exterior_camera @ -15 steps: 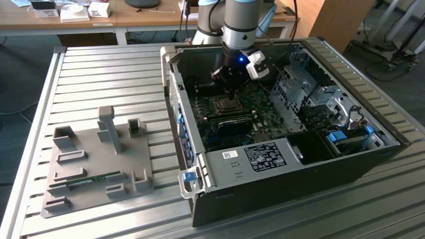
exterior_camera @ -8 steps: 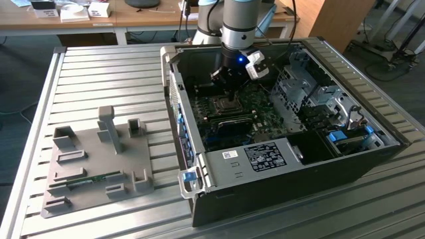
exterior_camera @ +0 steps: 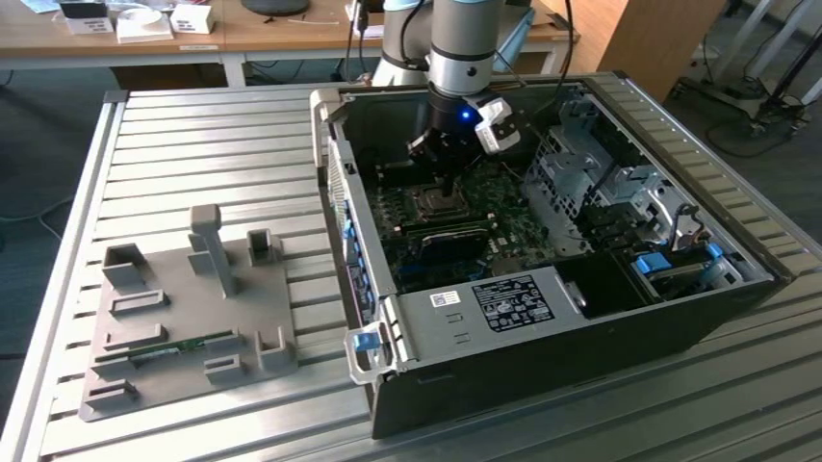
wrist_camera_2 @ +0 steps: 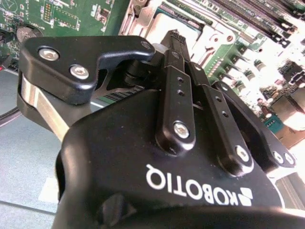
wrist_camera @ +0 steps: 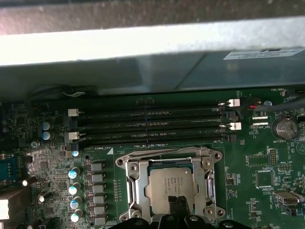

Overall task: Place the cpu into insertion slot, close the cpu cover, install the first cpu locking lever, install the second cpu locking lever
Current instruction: 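Install the second cpu locking lever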

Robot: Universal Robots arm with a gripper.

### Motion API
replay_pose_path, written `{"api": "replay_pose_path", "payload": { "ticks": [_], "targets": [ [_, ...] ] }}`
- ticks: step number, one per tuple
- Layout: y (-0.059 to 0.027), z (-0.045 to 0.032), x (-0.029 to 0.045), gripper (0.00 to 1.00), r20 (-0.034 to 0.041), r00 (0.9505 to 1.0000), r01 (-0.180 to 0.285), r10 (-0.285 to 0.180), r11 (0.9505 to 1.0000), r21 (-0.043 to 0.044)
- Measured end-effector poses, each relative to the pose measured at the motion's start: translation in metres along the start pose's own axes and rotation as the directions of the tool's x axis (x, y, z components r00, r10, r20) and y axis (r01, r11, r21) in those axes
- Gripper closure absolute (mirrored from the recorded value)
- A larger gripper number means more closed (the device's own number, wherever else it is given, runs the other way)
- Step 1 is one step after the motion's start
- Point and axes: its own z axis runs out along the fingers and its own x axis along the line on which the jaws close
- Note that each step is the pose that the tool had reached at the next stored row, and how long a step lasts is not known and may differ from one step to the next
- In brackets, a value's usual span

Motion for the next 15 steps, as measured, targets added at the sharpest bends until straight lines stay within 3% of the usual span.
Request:
{"api": "replay_pose_path", "payload": {
  "ticks": [7,15],
  "targets": [
    [-0.0001,-0.0035,-0.0003,0.89,0.0000,1.0000,0.000,0.000,1.0000,0.0000],
    [-0.0006,-0.0145,-0.0011,0.89,-0.0001,1.0000,0.000,0.000,1.0000,0.0001]
  ]
}}
